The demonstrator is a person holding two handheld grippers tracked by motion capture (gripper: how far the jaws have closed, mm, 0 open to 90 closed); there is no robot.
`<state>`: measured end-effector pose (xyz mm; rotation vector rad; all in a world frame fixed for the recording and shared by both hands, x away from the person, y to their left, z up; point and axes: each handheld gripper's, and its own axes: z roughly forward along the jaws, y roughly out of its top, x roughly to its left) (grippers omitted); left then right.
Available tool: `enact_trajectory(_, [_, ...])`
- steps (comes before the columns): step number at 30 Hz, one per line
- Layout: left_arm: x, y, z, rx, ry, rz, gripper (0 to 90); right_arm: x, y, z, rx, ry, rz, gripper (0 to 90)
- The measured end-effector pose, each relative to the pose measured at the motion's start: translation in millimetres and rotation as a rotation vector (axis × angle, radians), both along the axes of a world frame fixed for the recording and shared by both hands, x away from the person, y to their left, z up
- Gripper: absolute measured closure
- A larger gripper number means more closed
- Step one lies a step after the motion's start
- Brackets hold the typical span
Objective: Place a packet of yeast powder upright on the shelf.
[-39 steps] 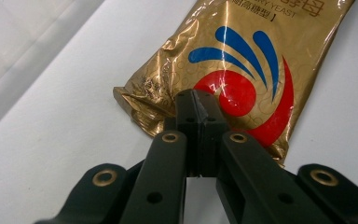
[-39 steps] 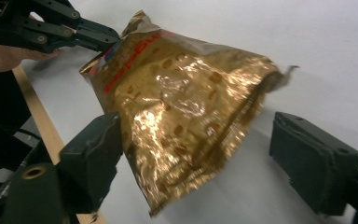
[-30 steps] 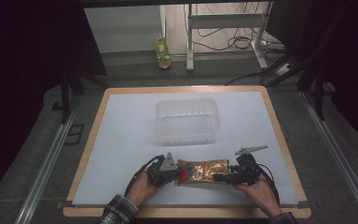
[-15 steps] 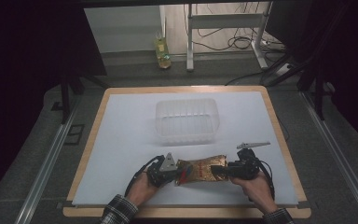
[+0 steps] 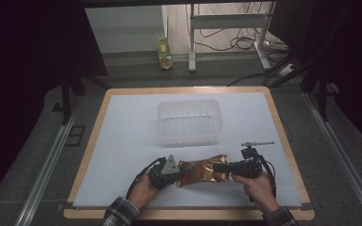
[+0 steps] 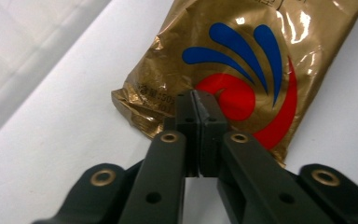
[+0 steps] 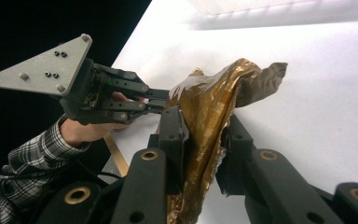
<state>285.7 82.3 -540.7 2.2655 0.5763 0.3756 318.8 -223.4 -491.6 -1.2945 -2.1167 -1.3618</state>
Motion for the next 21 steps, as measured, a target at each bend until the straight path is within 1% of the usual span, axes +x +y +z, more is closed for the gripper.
enact_trajectory(1, [0.6,1.1,0.7,-0.013,-0.004,0.010,82.1,-0.4,0.6,3.6,-0.004,-0.013,0.001,75.4])
enact_trajectory(2, [0.6,1.1,0.7,-0.013,-0.004,0.010,80.1,-0.4,0.6,3.6,-0.004,-0.013,0.001,75.4])
enact_trajectory(3, [0.9,1.7,1.1,-0.020,-0.004,0.012,80.1,-0.5,1.2,6.1,-0.014,-0.027,0.005,75.6])
enact_trajectory(5, [1.5,2.6,1.7,-0.025,-0.010,0.021,75.0,-1.2,2.3,11.4,-0.027,-0.045,0.008,75.9])
enact_trajectory(6, [1.1,2.9,1.7,-0.029,-0.018,0.027,70.6,-1.7,3.3,16.5,-0.045,-0.068,0.014,76.0])
enact_trajectory(7, [0.4,3.1,1.8,-0.030,-0.031,0.031,70.6,-1.7,3.3,16.5,-0.045,-0.068,0.014,76.0])
enact_trajectory(8, [-0.1,2.9,1.9,-0.029,-0.042,0.035,68.1,-1.8,3.5,18.3,-0.050,-0.078,0.016,76.0])
enact_trajectory(11, [-2.4,1.6,3.2,-0.023,-0.076,0.044,61.1,-1.7,2.8,23.2,-0.063,-0.087,0.011,76.0])
enact_trajectory(12, [-3.0,1.5,3.8,-0.020,-0.087,0.045,57.2,-1.7,1.6,26.8,-0.072,-0.102,0.006,76.2])
enact_trajectory(13, [-3.6,1.8,4.5,-0.013,-0.097,0.045,57.2,-1.7,1.6,26.8,-0.072,-0.102,0.006,76.2])
enact_trajectory(14, [-4.2,1.9,4.9,-0.013,-0.104,0.050,55.3,-1.7,0.8,28.7,-0.075,-0.107,0.004,76.2])
enact_trajectory(15, [-4.8,2.3,5.2,-0.015,-0.109,0.053,51.4,-1.5,-0.6,32.0,-0.077,-0.114,0.002,76.3])
enact_trajectory(16, [-5.2,2.8,5.5,-0.016,-0.112,0.056,51.4,-1.5,-0.6,32.0,-0.077,-0.114,0.002,76.3])
enact_trajectory(17, [-5.4,3.4,5.8,-0.015,-0.113,0.057,48.2,-1.6,-1.5,35.1,-0.081,-0.127,-0.001,76.4])
enact_trajectory(18, [-5.7,4.0,6.2,-0.014,-0.113,0.058,48.2,-1.6,-1.5,35.1,-0.081,-0.127,-0.001,76.4])
enact_trajectory(19, [-6.1,4.6,6.3,-0.017,-0.113,0.058,43.2,-1.6,-2.0,38.2,-0.087,-0.136,-0.001,76.4])
enact_trajectory(20, [-6.7,4.9,6.3,-0.030,-0.110,0.060,43.2,-1.6,-2.0,38.2,-0.087,-0.136,-0.001,76.4])
enact_trajectory(21, [-7.0,5.4,6.7,-0.034,-0.109,0.059,41.0,-1.4,-2.0,39.4,-0.090,-0.142,-0.001,76.4])
